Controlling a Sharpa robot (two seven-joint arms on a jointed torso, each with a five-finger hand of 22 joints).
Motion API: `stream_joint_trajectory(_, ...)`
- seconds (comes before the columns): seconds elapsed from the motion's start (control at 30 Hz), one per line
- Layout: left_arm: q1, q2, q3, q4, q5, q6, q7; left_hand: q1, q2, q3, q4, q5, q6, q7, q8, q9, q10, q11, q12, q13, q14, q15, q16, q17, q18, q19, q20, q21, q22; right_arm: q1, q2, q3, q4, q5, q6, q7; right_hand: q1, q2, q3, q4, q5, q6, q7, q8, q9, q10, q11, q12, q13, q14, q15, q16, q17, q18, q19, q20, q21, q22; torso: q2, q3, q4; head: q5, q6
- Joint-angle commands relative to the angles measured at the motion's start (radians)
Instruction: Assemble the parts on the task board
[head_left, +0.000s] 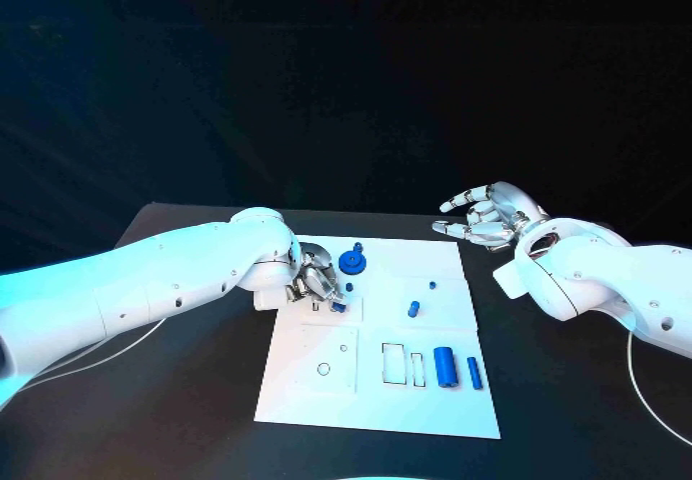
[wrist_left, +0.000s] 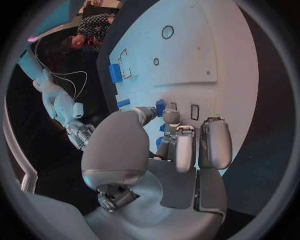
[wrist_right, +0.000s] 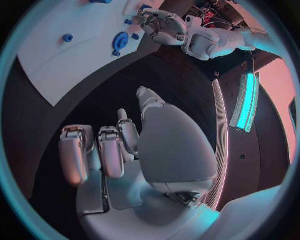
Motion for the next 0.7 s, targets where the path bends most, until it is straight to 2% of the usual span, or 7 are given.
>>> stream_joint_trajectory(0.03,0.001,-0.013,0.003,0.016,0.052,-0.046,0.011,-0.010,-0.001,0.175,-0.170,0.003,0.001,-0.004,0.003,0.010,0.009,-0.002,0.005,0.004,0.098,-0.004,-0.005,0.242,-0.018,0.003,0.004,0.006,0.001,0.000,0.000,0.000,0.000,-0.011,0.014,0.005,0.002,0.008,0.005,-0.002,-0.002,0.005,0.001,0.005,-0.002,0.002,-0.004,0.001,0.016,0.084,-0.004,-0.004,0.179,0.000,0.059,-0.001,-0.006,0.207,0.000,0.0000,0.0001,0.001,0.002)
stream_joint_trajectory(0.3,0.000,-0.059,0.007,0.065,0.079,-0.122,0.022,-0.031,-0.015,0.220,-0.207,0.009,0.013,-0.006,0.005,0.022,0.029,-0.005,0.019,0.022,0.097,-0.006,-0.008,0.238,-0.018,0.002,0.002,0.005,-0.001,0.000,-0.005,0.000,0.000,-0.011,0.013,0.007,0.002,0.008,0.006,-0.002,-0.001,0.006,0.000,0.005,-0.002,0.003,-0.004,0.001,0.016,0.084,-0.005,-0.005,0.178,0.000,0.058,-0.002,-0.006,0.206,0.000,-0.0001,0.0015,0.001,0.001)
stream_joint_trajectory(0.5,-0.003,-0.081,0.007,0.096,0.015,-0.147,0.022,-0.043,-0.027,0.244,-0.225,0.014,0.024,-0.008,0.005,0.028,0.046,-0.007,0.038,0.048,0.096,-0.008,-0.009,0.235,-0.017,0.002,0.001,0.005,-0.002,0.000,-0.008,0.000,0.000,-0.010,0.014,0.008,0.002,0.008,0.007,-0.002,0.000,0.006,0.000,0.005,-0.002,0.002,-0.004,0.000,0.015,0.084,-0.005,-0.005,0.178,0.000,0.058,-0.002,-0.007,0.206,0.000,-0.0004,0.0008,0.003,0.000)
stream_joint_trajectory(0.7,-0.006,-0.080,0.006,0.106,-0.077,-0.147,0.018,-0.048,-0.031,0.253,-0.230,0.018,0.027,-0.009,0.005,0.030,0.052,-0.008,0.042,0.054,0.095,-0.009,-0.011,0.232,-0.017,0.002,0.000,0.005,-0.001,0.000,-0.009,0.000,-0.001,-0.016,0.014,0.011,-0.004,0.008,0.007,0.000,0.007,0.006,0.000,0.008,-0.003,0.002,-0.005,0.000,0.015,0.084,-0.005,-0.005,0.177,0.000,0.058,-0.003,-0.007,0.206,0.000,-0.0001,0.0010,0.007,-0.002)
